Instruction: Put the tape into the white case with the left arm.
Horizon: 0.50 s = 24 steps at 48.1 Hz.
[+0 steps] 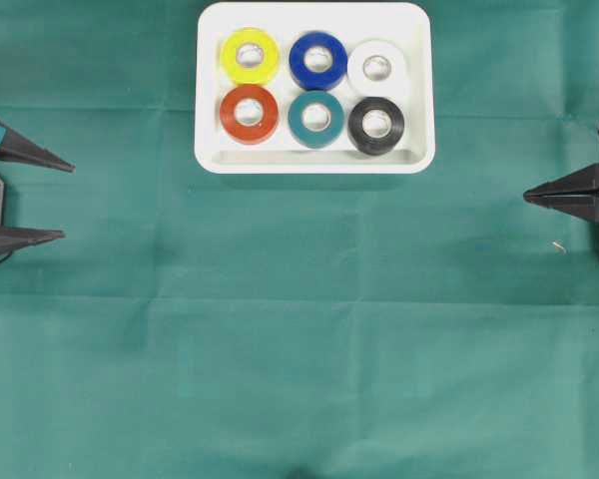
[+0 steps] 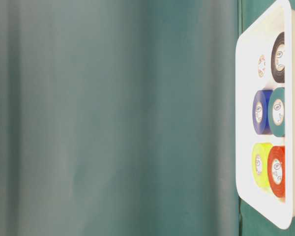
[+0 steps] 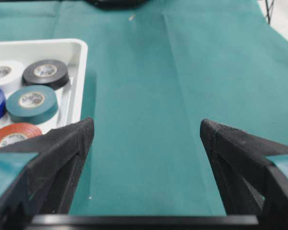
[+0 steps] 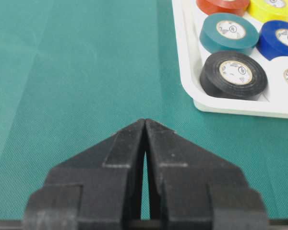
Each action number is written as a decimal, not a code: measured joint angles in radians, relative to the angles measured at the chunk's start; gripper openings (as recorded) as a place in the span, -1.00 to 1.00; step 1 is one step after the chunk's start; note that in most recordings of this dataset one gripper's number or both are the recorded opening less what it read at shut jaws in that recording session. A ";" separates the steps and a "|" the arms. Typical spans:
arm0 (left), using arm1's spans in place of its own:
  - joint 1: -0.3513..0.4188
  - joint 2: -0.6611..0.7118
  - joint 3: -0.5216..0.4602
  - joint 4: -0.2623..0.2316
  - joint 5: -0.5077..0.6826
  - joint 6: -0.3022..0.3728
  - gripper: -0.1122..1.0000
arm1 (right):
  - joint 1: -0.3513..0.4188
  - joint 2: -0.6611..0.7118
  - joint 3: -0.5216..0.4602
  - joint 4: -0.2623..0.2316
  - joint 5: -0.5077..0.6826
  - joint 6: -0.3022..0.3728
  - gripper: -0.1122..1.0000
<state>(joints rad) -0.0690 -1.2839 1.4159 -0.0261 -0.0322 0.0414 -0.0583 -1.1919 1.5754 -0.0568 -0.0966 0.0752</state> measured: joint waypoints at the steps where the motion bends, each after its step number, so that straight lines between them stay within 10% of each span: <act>1: 0.002 -0.002 0.000 -0.002 0.002 0.002 0.98 | 0.000 0.000 0.000 0.000 0.000 0.000 -0.97; 24: 0.005 -0.006 0.032 0.003 0.034 0.066 0.98 | -0.002 0.000 0.000 0.000 0.000 0.000 -0.97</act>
<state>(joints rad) -0.0644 -1.2901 1.4481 -0.0230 0.0015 0.1074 -0.0598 -1.1919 1.5754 -0.0568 -0.0966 0.0752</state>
